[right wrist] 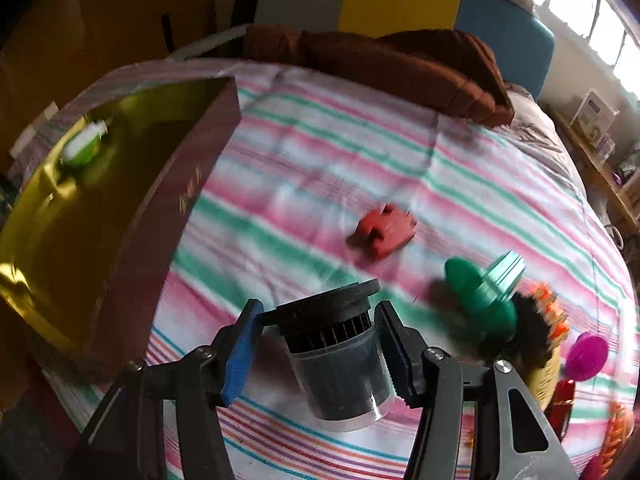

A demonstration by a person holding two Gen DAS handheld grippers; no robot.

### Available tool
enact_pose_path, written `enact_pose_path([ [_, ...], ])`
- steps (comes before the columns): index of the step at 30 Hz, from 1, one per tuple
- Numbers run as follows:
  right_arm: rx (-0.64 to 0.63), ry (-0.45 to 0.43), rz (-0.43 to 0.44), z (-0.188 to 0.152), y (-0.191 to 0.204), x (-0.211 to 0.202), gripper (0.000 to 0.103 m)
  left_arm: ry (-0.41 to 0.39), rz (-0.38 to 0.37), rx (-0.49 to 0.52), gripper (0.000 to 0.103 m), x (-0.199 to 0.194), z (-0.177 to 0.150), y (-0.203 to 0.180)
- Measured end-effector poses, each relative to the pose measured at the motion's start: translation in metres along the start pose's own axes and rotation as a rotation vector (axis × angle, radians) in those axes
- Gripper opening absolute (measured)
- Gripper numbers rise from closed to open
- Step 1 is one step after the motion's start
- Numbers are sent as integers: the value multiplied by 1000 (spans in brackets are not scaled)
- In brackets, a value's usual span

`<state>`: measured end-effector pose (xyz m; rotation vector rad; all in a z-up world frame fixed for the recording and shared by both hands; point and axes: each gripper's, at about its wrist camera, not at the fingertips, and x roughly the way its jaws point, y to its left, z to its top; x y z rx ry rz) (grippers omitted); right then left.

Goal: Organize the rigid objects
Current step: 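Carry the plug-in device into the tray with the left gripper while the right grasps the clear canister, then carry the clear canister into the gold tray and open the right gripper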

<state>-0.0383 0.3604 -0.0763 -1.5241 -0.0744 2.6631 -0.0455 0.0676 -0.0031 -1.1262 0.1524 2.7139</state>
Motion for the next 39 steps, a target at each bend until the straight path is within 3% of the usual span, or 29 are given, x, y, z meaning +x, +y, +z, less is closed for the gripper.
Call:
enact_pose_path([
  [9, -1, -20, 5, -7, -2, 2, 57, -25, 49, 44, 61, -23, -12, -9],
  [22, -21, -26, -7, -8, -1, 4, 57, -3, 41, 73, 61, -27, -21, -18],
  [39, 42, 7, -21, -3, -3, 2, 56, -41, 63, 42, 61, -42, -21, 4],
])
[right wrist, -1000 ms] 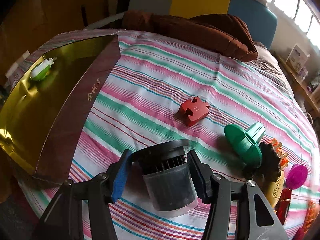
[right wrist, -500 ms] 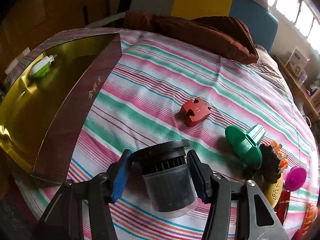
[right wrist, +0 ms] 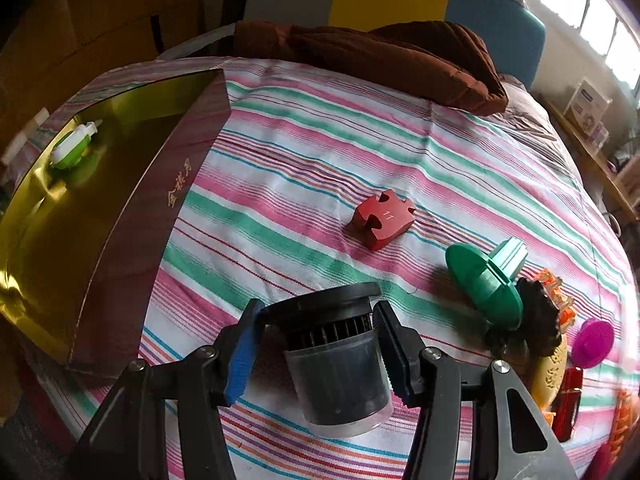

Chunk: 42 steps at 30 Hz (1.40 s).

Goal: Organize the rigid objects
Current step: 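Carry the clear canister into the gold tray and open the right gripper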

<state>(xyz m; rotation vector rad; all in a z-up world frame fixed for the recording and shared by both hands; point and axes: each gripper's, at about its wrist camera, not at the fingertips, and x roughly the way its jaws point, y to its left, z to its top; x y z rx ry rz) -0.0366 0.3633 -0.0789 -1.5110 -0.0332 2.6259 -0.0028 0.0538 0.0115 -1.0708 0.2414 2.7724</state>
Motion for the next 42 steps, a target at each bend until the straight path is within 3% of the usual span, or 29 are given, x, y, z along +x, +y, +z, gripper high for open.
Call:
enact_pose_path([
  [6, 33, -97, 23, 22, 11, -40, 56, 12, 6, -26, 61, 4, -5, 11],
  [13, -38, -172, 165, 61, 67, -73, 56, 34, 17, -74, 61, 10, -12, 30],
  [22, -101, -55, 360, 99, 185, -27, 56, 74, 91, -175, 61, 20, -28, 77],
  [28, -72, 58, 408, 116, 243, 15, 56, 92, 103, -212, 61, 27, -33, 94],
  [34, 14, 149, 498, 128, 271, 50, 59, 121, 101, -218, 61, 35, -38, 97],
  [35, 38, 156, 520, 128, 272, 53, 66, 121, 97, -220, 61, 35, -38, 97],
  [36, 52, 151, 526, 128, 271, 52, 72, 118, 97, -220, 61, 34, -38, 98],
  [42, 73, 97, 545, 120, 254, 33, 78, 114, 91, -223, 61, 35, -37, 98],
])
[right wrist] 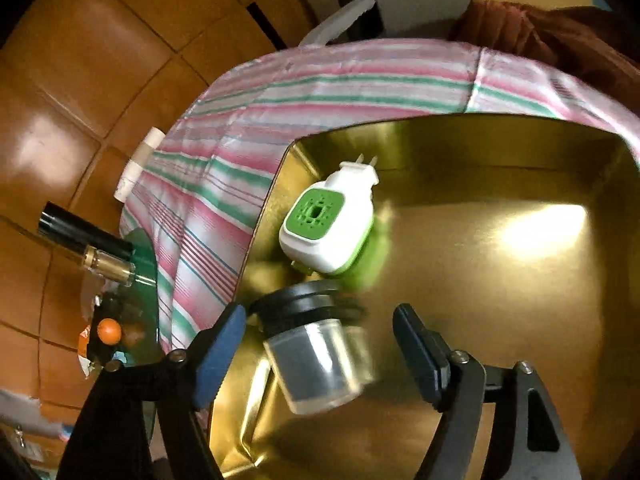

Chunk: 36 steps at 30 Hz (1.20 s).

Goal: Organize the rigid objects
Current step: 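Carry the clear canister into the gold tray and open the right gripper, then move the left gripper to the pile and grasp the red puzzle piece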

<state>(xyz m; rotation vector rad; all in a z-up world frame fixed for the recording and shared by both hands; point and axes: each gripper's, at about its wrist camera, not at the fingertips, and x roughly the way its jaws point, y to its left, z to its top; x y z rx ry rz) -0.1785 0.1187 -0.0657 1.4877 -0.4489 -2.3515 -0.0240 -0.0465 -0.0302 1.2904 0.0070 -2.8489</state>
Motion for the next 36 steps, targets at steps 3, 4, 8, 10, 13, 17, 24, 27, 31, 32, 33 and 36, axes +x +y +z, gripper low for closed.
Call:
enact_pose_path([
  [3, -6, -30, -7, -4, -4, -14, 80, -3, -9, -6, 61, -2, 0, -1],
  [4, -14, -41, -15, -7, -5, -19, 80, -6, -14, -7, 61, -3, -1, -2],
  [8, -75, -93, -80, -19, -7, -44, 82, 2, -45, -8, 61, -5, -1, -5],
  [10, -112, -123, -114, -25, -8, -57, 84, 5, -61, -1, 61, -6, -1, -9],
  [13, -166, -164, -170, -36, -10, -77, 87, 3, -89, 9, 61, -10, 0, -16],
  [17, -228, -207, -241, -53, -14, -99, 89, -20, -103, 50, 61, -18, 2, -28],
  [24, -252, -261, -318, -79, -32, -131, 90, -39, -129, 108, 61, -28, 2, -48],
  [27, -254, -286, -360, -90, -43, -148, 90, -33, -152, 129, 61, -29, 2, -55],
  [31, -227, -319, -411, -100, -64, -173, 90, -27, -179, 155, 61, -31, 1, -66],
  [32, -211, -327, -427, -102, -73, -181, 90, -26, -189, 162, 61, -31, 1, -69],
  [33, -197, -335, -441, -103, -80, -188, 90, -27, -197, 170, 61, -32, 1, -72],
  [36, -142, -363, -492, -108, -106, -212, 90, -30, -215, 198, 61, -34, 2, -84],
])
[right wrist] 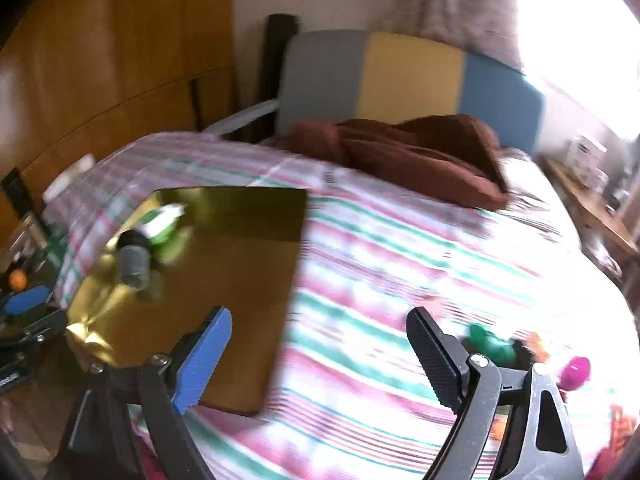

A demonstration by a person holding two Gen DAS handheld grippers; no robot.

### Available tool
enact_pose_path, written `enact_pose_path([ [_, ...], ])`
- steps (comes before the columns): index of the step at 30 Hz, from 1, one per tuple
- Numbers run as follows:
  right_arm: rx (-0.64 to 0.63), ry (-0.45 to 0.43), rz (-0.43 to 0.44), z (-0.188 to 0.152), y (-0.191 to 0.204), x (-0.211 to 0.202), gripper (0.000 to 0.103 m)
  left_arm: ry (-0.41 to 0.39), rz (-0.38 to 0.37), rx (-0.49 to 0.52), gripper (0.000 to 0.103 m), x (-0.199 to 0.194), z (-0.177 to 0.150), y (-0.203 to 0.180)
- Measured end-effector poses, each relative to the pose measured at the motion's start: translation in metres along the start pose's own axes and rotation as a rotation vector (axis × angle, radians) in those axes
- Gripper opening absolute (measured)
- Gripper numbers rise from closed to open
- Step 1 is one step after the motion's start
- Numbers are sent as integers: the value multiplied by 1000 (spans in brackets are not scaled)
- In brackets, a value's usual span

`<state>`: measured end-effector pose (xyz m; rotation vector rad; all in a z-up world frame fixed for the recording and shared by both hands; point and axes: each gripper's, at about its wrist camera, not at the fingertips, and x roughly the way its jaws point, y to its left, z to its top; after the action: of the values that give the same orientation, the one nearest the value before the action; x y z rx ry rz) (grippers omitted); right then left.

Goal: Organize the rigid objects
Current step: 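Move the left gripper to the pile and grasp the red puzzle piece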

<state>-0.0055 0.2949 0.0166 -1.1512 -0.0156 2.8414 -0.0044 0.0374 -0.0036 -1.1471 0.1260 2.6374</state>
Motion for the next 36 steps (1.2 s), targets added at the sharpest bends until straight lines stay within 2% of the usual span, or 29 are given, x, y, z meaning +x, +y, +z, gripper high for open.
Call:
enact_pose_path([
  [6, 152, -27, -124, -10, -78, -26, 93, 4, -48, 45, 61, 2, 8, -23],
  [13, 467, -83, -283, -41, -183, -53, 96, 45, -166, 86, 58, 11, 18, -60],
  [18, 695, -132, -382, -83, -235, -61, 96, 53, -246, 213, 58, 15, 26, -112],
  [20, 799, -90, -367, -96, -252, -56, 96, 67, -284, 251, 58, 19, 28, -134],
  [21, 856, -116, -341, -101, -260, -59, 96, 74, -310, 268, 58, 21, 28, -146],
  [23, 884, -129, -352, -105, -267, -62, 96, 97, -346, 299, 58, 28, 29, -167],
  [25, 919, -133, -327, -109, -270, -62, 96, 115, -376, 325, 58, 37, 29, -189],
  [28, 941, -125, -306, -113, -272, -62, 96, 146, -395, 358, 57, 51, 28, -215],
  [33, 950, -111, -259, -114, -270, -55, 97, 239, -401, 319, 53, 89, 44, -242],
  [36, 938, -107, -245, -113, -268, -54, 97, 255, -375, 304, 50, 110, 59, -255],
])
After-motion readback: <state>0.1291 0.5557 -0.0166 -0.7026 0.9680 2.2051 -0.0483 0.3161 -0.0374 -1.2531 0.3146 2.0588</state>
